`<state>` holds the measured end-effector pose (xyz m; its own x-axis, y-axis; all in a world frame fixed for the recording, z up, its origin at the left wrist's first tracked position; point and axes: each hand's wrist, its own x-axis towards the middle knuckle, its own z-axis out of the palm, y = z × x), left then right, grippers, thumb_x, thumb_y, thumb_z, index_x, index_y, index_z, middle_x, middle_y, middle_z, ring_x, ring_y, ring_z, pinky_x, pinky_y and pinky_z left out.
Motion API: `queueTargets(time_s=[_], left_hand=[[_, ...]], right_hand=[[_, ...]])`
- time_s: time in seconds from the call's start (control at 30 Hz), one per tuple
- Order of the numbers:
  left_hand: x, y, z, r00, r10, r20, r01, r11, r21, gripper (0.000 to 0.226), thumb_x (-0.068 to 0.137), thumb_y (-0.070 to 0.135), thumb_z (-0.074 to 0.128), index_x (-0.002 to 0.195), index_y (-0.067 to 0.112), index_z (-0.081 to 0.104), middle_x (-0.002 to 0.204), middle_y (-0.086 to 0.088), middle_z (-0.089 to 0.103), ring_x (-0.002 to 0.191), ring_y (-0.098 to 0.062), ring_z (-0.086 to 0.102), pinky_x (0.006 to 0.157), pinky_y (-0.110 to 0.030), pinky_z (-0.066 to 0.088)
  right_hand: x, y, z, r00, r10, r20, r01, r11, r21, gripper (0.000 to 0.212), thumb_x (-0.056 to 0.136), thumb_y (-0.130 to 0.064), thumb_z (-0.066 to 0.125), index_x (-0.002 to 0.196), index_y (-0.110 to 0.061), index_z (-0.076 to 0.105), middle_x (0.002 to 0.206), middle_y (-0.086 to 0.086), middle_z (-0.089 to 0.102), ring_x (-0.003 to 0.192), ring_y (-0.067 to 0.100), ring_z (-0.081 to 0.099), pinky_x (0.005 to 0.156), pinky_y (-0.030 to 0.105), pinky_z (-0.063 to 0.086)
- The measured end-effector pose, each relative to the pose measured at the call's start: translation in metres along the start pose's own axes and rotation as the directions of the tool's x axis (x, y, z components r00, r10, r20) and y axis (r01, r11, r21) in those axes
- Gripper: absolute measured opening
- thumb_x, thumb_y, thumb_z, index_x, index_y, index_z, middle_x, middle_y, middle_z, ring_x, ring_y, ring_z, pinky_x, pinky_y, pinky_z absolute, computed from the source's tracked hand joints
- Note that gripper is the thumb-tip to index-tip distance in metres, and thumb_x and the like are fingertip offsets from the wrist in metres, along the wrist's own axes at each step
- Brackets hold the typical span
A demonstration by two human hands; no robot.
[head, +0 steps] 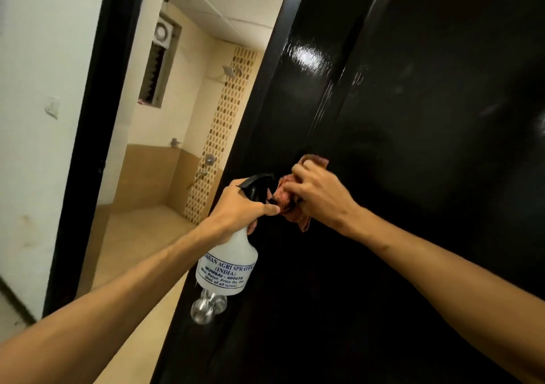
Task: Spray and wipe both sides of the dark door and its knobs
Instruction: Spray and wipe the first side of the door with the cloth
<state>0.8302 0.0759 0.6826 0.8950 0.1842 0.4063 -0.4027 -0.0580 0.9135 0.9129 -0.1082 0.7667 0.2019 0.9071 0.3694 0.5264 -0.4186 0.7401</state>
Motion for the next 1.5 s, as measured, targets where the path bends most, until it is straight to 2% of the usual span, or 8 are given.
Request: queueTargets(time_s=[0.13, 0.3, 0.53, 0.7, 0.9, 1.13, 1.4, 1.5], left_hand=[[-0.024, -0.046, 0.006, 1.000, 0.014, -0.006, -0.014, 1.000, 0.022, 0.023, 0.081, 0.008, 0.086, 0.092, 0.011, 0.067, 0.073, -0.011, 0.070, 0.039, -0.019, 0.049, 0.038, -0.026, 0.041], [-0.061, -0.111, 0.018, 1.000, -0.015, -0.004, 0.015, 0.999, 0.037, 0.028, 0.084, 0.009, 0.085, 0.106, 0.015, 0.069, 0.085, -0.016, 0.074, 0.038, -0.011, 0.051, 0.040, -0.027, 0.043], [-0.103, -0.192, 0.019, 0.992, -0.094, -0.079, 0.100, 0.992, 0.072, 0.022, 0.085, 0.014, 0.084, 0.100, 0.016, 0.069, 0.086, -0.001, 0.075, 0.063, -0.003, 0.066, 0.056, -0.017, 0.047], [-0.142, -0.239, 0.021, 0.974, -0.177, -0.139, 0.188, 0.979, 0.072, 0.037, 0.083, 0.014, 0.085, 0.117, 0.016, 0.071, 0.098, 0.004, 0.075, 0.096, -0.005, 0.072, 0.089, -0.025, 0.059], [-0.183, -0.279, 0.012, 0.949, -0.277, -0.151, 0.294, 0.949, 0.110, 0.022, 0.085, 0.013, 0.083, 0.104, 0.014, 0.072, 0.093, 0.000, 0.077, 0.093, -0.015, 0.075, 0.092, -0.037, 0.060], [-0.203, -0.296, 0.008, 0.928, -0.310, -0.207, 0.330, 0.941, 0.072, 0.030, 0.082, 0.016, 0.088, 0.109, 0.017, 0.073, 0.096, 0.005, 0.078, 0.096, -0.011, 0.074, 0.093, -0.037, 0.059], [-0.127, -0.207, 0.001, 0.950, -0.220, -0.222, 0.227, 0.974, 0.005, 0.041, 0.080, 0.011, 0.088, 0.117, 0.016, 0.070, 0.088, -0.005, 0.073, 0.084, -0.023, 0.074, 0.078, -0.048, 0.060], [-0.069, -0.134, 0.008, 0.985, -0.055, -0.166, 0.057, 0.998, 0.010, 0.039, 0.082, 0.006, 0.085, 0.115, 0.018, 0.070, 0.086, -0.002, 0.072, 0.056, -0.003, 0.061, 0.056, -0.025, 0.054]], right_hand=[[0.003, 0.003, -0.007, 0.951, 0.241, -0.194, -0.251, 0.968, -0.029, 0.017, 0.088, -0.019, 0.073, 0.104, -0.012, 0.072, 0.110, 0.011, 0.060, 0.100, 0.030, 0.052, 0.070, 0.040, 0.050], [-0.047, -0.090, 0.067, 0.999, -0.023, 0.036, 0.022, 1.000, 0.019, 0.030, 0.080, -0.025, 0.079, 0.105, -0.012, 0.068, 0.111, 0.014, 0.061, 0.095, 0.031, 0.055, 0.076, 0.041, 0.048], [-0.055, -0.116, 0.088, 0.985, 0.146, -0.096, -0.140, 0.988, 0.072, 0.019, 0.093, -0.019, 0.065, 0.109, -0.010, 0.066, 0.116, 0.016, 0.059, 0.100, 0.033, 0.053, 0.078, 0.044, 0.048], [-0.090, -0.197, 0.147, 0.987, -0.081, 0.139, 0.059, 0.986, 0.156, 0.022, 0.084, -0.017, 0.073, 0.103, -0.008, 0.066, 0.107, 0.014, 0.059, 0.089, 0.030, 0.052, 0.072, 0.043, 0.046], [-0.111, -0.230, 0.166, 0.988, 0.120, 0.098, -0.137, 0.972, 0.191, 0.021, 0.091, -0.017, 0.066, 0.110, -0.009, 0.067, 0.110, 0.013, 0.061, 0.092, 0.030, 0.052, 0.072, 0.041, 0.042], [-0.149, -0.323, 0.210, 0.873, -0.216, 0.437, 0.059, 0.937, 0.345, 0.036, 0.057, -0.032, 0.092, 0.087, -0.020, 0.076, 0.097, 0.003, 0.064, 0.088, 0.024, 0.052, 0.071, 0.036, 0.049], [-0.084, -0.194, 0.135, 0.989, 0.145, 0.028, -0.146, 0.939, 0.311, 0.055, 0.066, -0.015, 0.083, 0.120, -0.011, 0.068, 0.113, 0.011, 0.060, 0.099, 0.029, 0.055, 0.081, 0.040, 0.051], [-0.046, -0.115, 0.091, 0.967, 0.238, -0.094, -0.213, 0.953, 0.214, 0.050, 0.071, -0.011, 0.079, 0.120, -0.012, 0.068, 0.112, 0.012, 0.059, 0.102, 0.032, 0.053, 0.079, 0.043, 0.051]])
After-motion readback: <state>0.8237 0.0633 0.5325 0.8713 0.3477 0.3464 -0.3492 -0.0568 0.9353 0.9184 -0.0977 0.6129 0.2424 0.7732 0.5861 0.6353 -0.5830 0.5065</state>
